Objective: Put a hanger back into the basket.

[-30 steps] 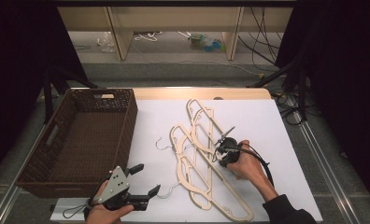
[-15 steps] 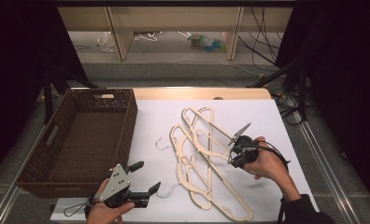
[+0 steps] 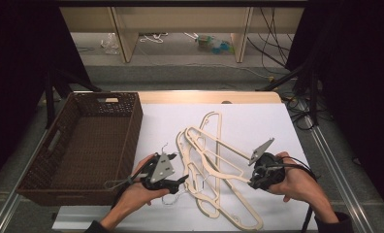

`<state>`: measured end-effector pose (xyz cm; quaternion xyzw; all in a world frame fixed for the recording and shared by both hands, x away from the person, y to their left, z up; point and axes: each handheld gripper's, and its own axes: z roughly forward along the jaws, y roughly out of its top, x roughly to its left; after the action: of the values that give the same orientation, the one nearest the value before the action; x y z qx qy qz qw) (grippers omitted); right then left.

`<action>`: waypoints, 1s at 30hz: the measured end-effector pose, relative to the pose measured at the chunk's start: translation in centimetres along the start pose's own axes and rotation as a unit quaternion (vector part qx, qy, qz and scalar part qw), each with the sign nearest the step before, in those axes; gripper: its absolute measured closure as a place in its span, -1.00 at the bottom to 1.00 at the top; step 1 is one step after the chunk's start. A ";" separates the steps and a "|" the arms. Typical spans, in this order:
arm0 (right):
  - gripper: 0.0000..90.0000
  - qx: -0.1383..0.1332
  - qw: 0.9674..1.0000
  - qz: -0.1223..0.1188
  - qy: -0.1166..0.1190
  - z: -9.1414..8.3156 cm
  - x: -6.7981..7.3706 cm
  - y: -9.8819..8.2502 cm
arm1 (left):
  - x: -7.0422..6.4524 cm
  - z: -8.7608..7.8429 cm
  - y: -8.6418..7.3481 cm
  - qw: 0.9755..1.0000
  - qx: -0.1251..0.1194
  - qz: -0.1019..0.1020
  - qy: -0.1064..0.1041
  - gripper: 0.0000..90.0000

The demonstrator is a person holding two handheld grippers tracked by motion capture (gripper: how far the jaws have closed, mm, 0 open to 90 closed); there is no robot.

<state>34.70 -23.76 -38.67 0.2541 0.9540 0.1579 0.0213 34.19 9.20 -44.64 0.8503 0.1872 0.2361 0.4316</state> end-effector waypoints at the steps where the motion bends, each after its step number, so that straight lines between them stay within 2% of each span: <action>1: 0.77 0.000 1.000 -0.002 0.004 -0.2 0.2 -0.1 | 0.1 0.9 0.3 1.000 0.004 0.014 -0.001 -0.41; 2: 0.77 0.001 1.000 -0.004 0.002 -0.3 0.3 -0.1 | 0.2 2.1 0.6 0.999 0.009 0.033 -0.005 -0.37; 3: 0.77 0.001 1.000 -0.004 0.002 -0.3 0.3 -0.1 | 0.2 2.1 0.6 0.999 0.009 0.033 -0.005 -0.32; 4: 0.77 -0.001 1.000 -0.011 0.005 -0.4 0.5 -0.2 | 0.3 3.2 0.8 0.997 0.027 0.073 -0.009 -0.30; 5: 0.77 -0.001 1.000 -0.011 0.005 -0.4 0.5 -0.2 | 0.3 3.2 0.8 0.997 0.027 0.073 -0.009 -0.30; 6: 0.77 0.001 1.000 -0.014 0.003 -0.5 0.6 -0.2 | 0.2 4.1 1.0 0.994 0.035 0.103 -0.024 -0.25; 7: 0.77 0.001 1.000 -0.014 0.003 -0.5 0.6 -0.2 | 0.2 4.1 1.0 0.994 0.035 0.103 -0.024 -0.23; 9: 0.77 0.004 1.000 -0.013 0.004 -0.5 0.6 -0.2 | 0.0 4.8 1.0 0.991 0.039 0.125 -0.021 -0.23; 10: 0.77 0.003 1.000 -0.013 0.003 -0.5 0.6 -0.2 | -0.1 5.3 1.1 0.987 0.041 0.152 -0.024 -0.20; 11: 0.77 0.003 1.000 -0.014 0.005 -0.5 0.6 -0.2 | -0.1 5.3 1.1 0.987 0.041 0.152 -0.024 -0.16; 12: 0.77 0.003 1.000 -0.016 0.005 -0.5 0.6 -0.2 | -0.2 5.6 1.1 0.986 0.042 0.159 -0.032 -0.16; 14: 0.77 0.004 1.000 -0.017 0.008 -0.5 0.6 -0.2 | -0.4 6.0 1.2 0.984 0.042 0.172 -0.037 -0.15; 15: 0.77 0.004 1.000 -0.019 0.007 -0.5 0.5 -0.2 | -0.4 6.2 1.2 0.981 0.047 0.183 -0.037 -0.13; 16: 0.77 0.005 1.000 -0.020 0.005 -0.5 0.5 -0.2 | -0.5 6.4 1.3 0.980 0.048 0.187 -0.039 -0.11; 17: 0.77 0.005 1.000 -0.018 0.005 -0.5 0.5 -0.2 | -0.7 6.8 1.3 0.977 0.054 0.204 -0.043 -0.09; 18: 0.78 0.005 1.000 -0.018 0.004 -0.5 0.5 -0.2 | -0.9 6.9 1.4 0.975 0.054 0.213 -0.047 -0.05; 22: 0.78 0.008 1.000 -0.022 0.000 -0.6 0.4 -0.3 | -1.1 7.1 1.5 0.974 0.057 0.216 -0.046 -0.06; 23: 0.78 0.008 1.000 -0.020 0.000 -0.6 0.3 -0.3 | -1.2 7.1 1.6 0.972 0.058 0.226 -0.043 -0.06; 25: 0.78 0.006 1.000 -0.020 0.005 -0.6 0.3 -0.3 | -1.3 7.1 1.6 0.972 0.057 0.225 -0.044 -0.06; 26: 0.78 0.007 1.000 -0.019 0.005 -0.6 0.2 -0.3 | -1.3 7.1 1.6 0.971 0.060 0.226 -0.050 -0.05; 28: 0.78 0.004 1.000 -0.017 0.006 -0.8 0.2 -0.3 | -1.6 7.2 1.5 0.968 0.063 0.240 -0.046 -0.05; 29: 0.78 0.001 1.000 -0.017 0.007 -0.9 0.2 -0.3 | -1.6 7.2 1.5 0.968 0.063 0.240 -0.046 -0.04; 30: 0.78 0.000 1.000 -0.017 0.007 -1.0 0.2 -0.3 | -1.9 7.4 1.4 0.965 0.065 0.248 -0.052 -0.04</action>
<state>34.27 -24.24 -37.81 0.2373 0.9581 0.1592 0.0174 36.95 2.61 -47.80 0.9075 -0.0376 0.2787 0.3119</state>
